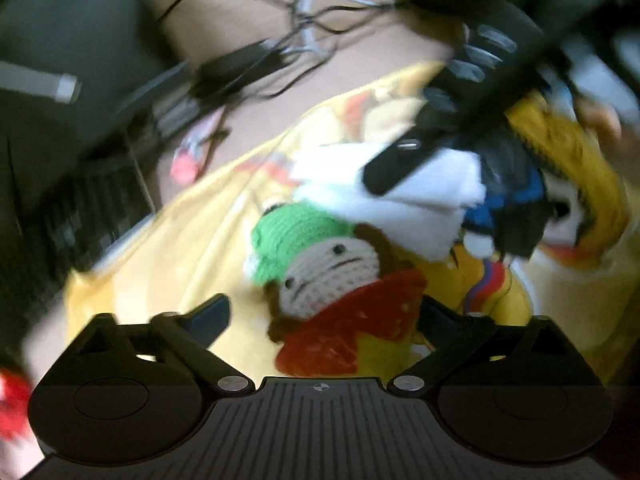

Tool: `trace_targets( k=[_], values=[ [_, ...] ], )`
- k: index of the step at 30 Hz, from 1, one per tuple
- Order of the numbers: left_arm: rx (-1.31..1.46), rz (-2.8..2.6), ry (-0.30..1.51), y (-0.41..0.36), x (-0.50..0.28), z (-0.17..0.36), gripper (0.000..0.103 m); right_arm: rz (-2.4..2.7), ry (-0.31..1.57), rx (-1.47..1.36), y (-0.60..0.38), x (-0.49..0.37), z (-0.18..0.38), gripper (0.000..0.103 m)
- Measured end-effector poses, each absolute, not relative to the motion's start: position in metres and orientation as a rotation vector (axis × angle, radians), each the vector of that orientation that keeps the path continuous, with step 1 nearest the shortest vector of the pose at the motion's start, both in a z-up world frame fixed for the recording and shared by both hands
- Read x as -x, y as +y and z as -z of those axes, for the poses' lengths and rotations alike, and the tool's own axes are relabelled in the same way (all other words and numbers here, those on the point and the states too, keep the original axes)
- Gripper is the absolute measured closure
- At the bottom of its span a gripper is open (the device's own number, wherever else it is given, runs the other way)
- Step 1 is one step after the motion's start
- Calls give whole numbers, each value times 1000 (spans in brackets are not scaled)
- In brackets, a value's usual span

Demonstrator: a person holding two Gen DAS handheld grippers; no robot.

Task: Organize soft objects
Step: 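Hold the crocheted doll with the left tool while the right tool wipes it with the tissue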

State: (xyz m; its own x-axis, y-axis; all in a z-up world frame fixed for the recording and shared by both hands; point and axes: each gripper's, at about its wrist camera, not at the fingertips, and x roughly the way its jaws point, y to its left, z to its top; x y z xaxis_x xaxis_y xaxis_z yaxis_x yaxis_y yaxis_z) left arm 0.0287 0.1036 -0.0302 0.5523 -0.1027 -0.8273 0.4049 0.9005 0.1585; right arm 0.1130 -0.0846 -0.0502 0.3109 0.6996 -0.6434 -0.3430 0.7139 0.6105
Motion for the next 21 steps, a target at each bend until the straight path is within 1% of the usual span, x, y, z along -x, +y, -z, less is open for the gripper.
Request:
trace_targets(
  k=[1, 5, 9, 11, 13, 14, 16, 18, 21],
  values=[
    [-288, 314, 947, 112, -30, 27, 28, -704, 1038, -403, -87, -115, 49, 91],
    [-58, 304, 948, 138, -41, 19, 28, -695, 1021, -422, -91, -119, 45, 91],
    [321, 409, 951, 162, -51, 15, 28, -694, 1006, -446, -98, -116, 40, 91],
    [450, 462, 945, 170, -52, 13, 27, -690, 996, -468, -104, -114, 36, 91],
    [454, 429, 960, 176, -53, 17, 24, -692, 988, -481, -108, -113, 34, 91],
    [438, 388, 975, 179, -53, 20, 18, -695, 987, -479, -107, -112, 33, 91],
    [406, 286, 995, 187, -53, 24, 18, -700, 997, -455, -101, -109, 35, 91],
    [398, 220, 998, 198, -50, 23, 10, -725, 1011, -430, -89, -106, 36, 91],
    [391, 166, 991, 208, -46, 19, 9, -840, 1019, -406, -59, -101, 31, 90]
  ],
)
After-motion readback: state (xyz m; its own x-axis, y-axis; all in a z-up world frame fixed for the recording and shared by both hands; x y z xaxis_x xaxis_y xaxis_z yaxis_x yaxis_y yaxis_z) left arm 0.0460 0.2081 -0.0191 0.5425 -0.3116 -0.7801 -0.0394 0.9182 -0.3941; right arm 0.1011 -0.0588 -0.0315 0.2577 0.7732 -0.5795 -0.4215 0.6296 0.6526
